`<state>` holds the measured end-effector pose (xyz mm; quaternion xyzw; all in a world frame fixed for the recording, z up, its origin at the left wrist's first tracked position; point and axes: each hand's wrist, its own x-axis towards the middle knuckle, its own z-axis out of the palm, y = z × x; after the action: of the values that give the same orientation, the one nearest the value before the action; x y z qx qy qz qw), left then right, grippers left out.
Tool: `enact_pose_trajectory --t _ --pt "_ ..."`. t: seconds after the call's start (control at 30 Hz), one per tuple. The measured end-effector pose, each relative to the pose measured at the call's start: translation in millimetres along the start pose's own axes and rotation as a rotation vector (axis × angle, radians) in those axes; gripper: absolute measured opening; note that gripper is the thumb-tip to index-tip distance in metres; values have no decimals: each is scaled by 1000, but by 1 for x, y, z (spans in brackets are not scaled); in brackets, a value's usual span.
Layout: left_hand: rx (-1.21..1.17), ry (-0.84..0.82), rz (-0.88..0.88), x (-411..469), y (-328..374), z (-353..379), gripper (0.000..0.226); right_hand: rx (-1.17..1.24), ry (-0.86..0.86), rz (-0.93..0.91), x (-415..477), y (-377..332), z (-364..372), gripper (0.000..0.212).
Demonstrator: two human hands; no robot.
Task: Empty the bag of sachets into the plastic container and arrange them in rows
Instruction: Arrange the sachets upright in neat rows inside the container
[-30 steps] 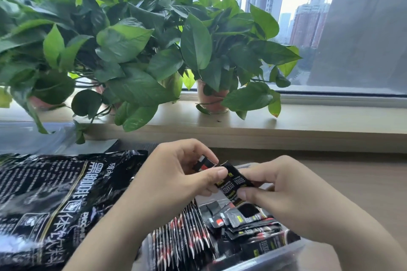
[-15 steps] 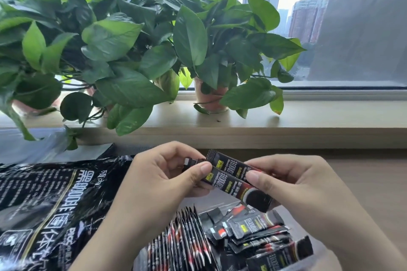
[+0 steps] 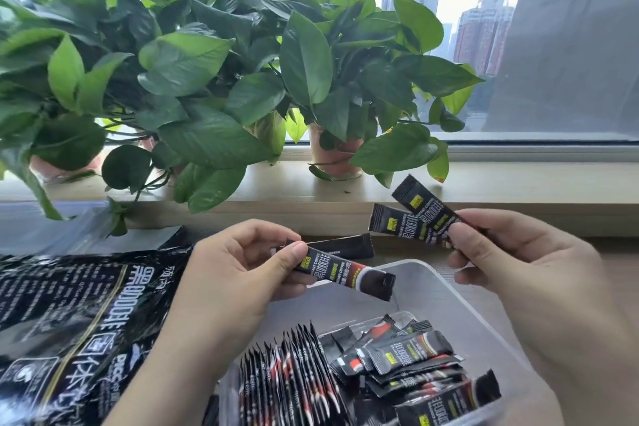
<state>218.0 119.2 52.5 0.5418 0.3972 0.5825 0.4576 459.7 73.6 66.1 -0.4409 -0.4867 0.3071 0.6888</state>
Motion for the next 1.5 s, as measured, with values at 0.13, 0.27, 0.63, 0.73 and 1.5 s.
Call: enact_pose_trajectory --t 0.13,0.27,0.63,0.73,1.5 --pt "-60 13 4 -4 1 5 17 -123 -181 97 -6 -1 8 33" --pt "-94 -6 3 -4 3 7 17 -306 -163 74 -10 9 19 41" --pt "-39 -165 -152 -12 5 13 28 -392 -199 -105 -15 14 32 35" --pt "-97 -244 -217 -15 7 19 22 -371 -156 -118 -15 15 34 37" --pt "-149 -247 -18 -8 3 16 24 -258 -187 13 -13 5 26 48"
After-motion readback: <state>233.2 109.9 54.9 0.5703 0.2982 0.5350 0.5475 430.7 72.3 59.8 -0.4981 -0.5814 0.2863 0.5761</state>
